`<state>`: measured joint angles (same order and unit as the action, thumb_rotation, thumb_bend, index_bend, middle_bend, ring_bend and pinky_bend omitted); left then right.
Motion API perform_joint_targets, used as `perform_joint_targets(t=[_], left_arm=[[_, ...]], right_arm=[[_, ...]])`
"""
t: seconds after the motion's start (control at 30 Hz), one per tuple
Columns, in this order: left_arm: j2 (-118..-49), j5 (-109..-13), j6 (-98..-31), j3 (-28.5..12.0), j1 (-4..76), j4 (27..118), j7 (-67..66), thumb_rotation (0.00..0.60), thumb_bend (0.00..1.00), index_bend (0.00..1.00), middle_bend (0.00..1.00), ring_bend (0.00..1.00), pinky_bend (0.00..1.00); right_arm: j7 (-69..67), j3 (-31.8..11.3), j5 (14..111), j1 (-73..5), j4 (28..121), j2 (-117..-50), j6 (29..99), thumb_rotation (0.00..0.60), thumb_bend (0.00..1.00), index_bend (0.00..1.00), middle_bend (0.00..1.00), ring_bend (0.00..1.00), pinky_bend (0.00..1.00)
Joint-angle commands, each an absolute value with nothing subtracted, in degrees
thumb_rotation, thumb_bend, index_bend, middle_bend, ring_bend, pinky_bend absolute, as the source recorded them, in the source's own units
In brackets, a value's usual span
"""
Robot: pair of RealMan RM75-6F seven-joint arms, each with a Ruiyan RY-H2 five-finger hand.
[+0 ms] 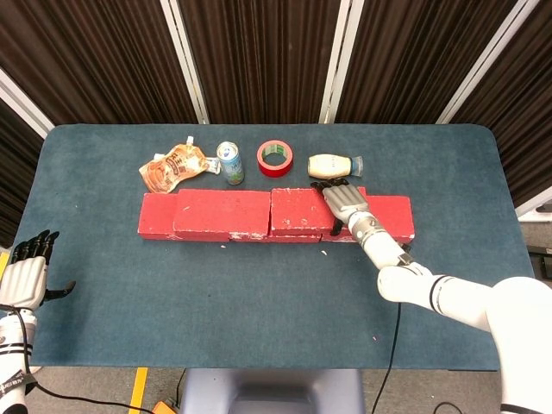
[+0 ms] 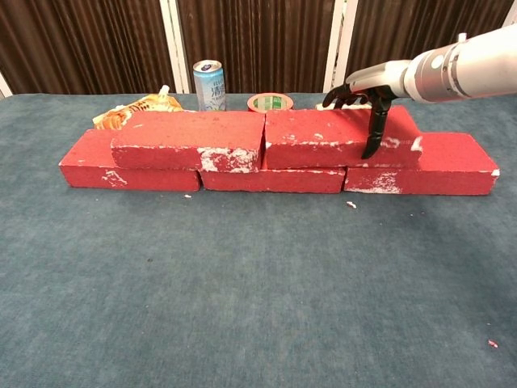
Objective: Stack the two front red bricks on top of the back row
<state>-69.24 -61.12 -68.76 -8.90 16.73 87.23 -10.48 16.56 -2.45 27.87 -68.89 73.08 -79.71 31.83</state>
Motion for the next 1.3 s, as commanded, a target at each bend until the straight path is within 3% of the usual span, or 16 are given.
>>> perform_joint_targets(t=[0.03,0.5,0.8,0.9,1.07,1.17,1.3], left_arm=[[-69.29,-61.15,-68.73,-8.86,16.73,87.14,-10.50,0.600,0.22,0.00,0.00,0.00,0.00],[-69.60,-60.94,-68.47,-8.83,16.70,86.65,-10.49,0.600,0.22,0.00,0.00,0.00,0.00],[-70.31,-61.09,-68.59,-8.87,16.99,86.98,-11.13,0.600,0.22,0.00,0.00,0.00,0.00],[-70.40,-61.14,-68.78,-8.96,17.08,87.08,-11.40,0.600,0.22,0.00,0.00,0.00,0.00],[-70.21,-61.19,-69.50,-9.12,16.97,87.56,-11.93,0.600,0.22,0.00,0.00,0.00,0.00],[-70.18,-61.30,-69.65,-9.14,16.84,87.67,-11.57,0.600,0.22,0.00,0.00,0.00,0.00],[-70.28,-62.13,-69.90,-8.75,16.68,87.26,-11.42,0.600,0.22,0.00,0.00,0.00,0.00]], right_arm=[[16.64,-2.39,27.83,-68.89,73.15,-79.67,31.99,0.600,0.00,0.19,0.19,0.06,0.00],[15.60,-3.37,28.34,-68.45,74.83,-78.25,32.62,0.600,0.00,0.19,0.18,0.04,0.00],[9.25,-8.13,36.95,-62.54,91.08,-64.78,37.18,0.600,0.00,0.19,0.17,0.03,0.00],[7.51,-9.07,42.09,-58.40,97.89,-59.36,42.60,0.600,0.00,0.18,0.17,0.03,0.00],[7.73,-8.52,52.26,-48.74,107.33,-52.53,58.99,0.600,0.00,0.18,0.17,0.03,0.00],[9.21,-6.45,58.31,-42.57,111.22,-50.86,68.19,0.600,0.00,0.17,0.17,0.03,0.00],[11.53,-2.31,65.12,-35.55,114.17,-50.74,75.39,0.600,0.00,0.18,0.17,0.03,0.00]])
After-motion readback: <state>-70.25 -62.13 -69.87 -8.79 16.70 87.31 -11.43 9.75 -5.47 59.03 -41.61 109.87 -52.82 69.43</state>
